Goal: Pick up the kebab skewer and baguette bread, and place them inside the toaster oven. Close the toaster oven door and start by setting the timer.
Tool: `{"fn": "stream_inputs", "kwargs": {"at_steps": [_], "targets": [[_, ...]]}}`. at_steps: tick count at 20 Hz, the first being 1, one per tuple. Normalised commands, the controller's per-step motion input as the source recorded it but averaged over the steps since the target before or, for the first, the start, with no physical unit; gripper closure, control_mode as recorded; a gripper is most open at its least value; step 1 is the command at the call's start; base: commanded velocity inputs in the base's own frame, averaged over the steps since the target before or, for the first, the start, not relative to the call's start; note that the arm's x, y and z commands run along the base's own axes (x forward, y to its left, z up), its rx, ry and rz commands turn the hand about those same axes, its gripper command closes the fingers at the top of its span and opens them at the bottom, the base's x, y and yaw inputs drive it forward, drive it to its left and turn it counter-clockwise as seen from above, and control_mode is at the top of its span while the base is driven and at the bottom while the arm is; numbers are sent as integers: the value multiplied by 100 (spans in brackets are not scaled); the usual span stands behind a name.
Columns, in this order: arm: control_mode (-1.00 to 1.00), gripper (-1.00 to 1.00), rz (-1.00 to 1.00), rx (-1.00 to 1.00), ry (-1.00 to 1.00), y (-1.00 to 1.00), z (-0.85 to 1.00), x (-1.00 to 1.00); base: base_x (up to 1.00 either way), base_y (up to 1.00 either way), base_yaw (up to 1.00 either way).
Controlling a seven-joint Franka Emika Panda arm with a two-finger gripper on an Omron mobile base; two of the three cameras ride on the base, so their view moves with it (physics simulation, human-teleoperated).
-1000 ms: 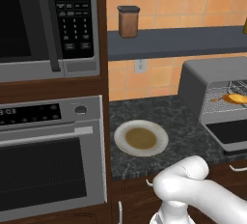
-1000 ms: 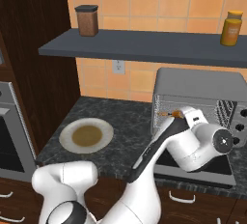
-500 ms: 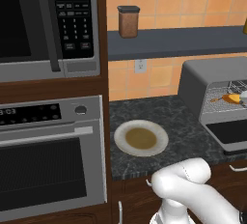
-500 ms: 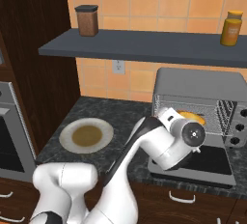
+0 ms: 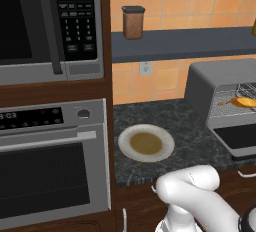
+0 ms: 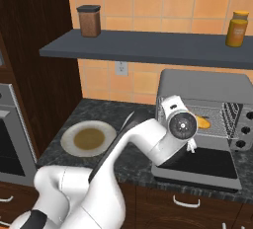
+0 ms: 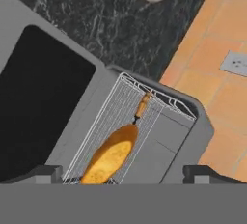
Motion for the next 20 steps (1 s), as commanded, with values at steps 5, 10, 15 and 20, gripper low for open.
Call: {"fn": "stream_inputs", "kwargs": {"at_steps": [5,10,15,20], "targets": [[-100,-100,-45,57,-4,-17,7,-40,0,0,0],[-100,-100,-47,71,-2,-44,7,-24,0,0,0],[-100,-100,-48,65,-9,-12,1,-1,0,0,0],[-100,-100,-36,67,-21,40,0,-5,0,0,0]]}}
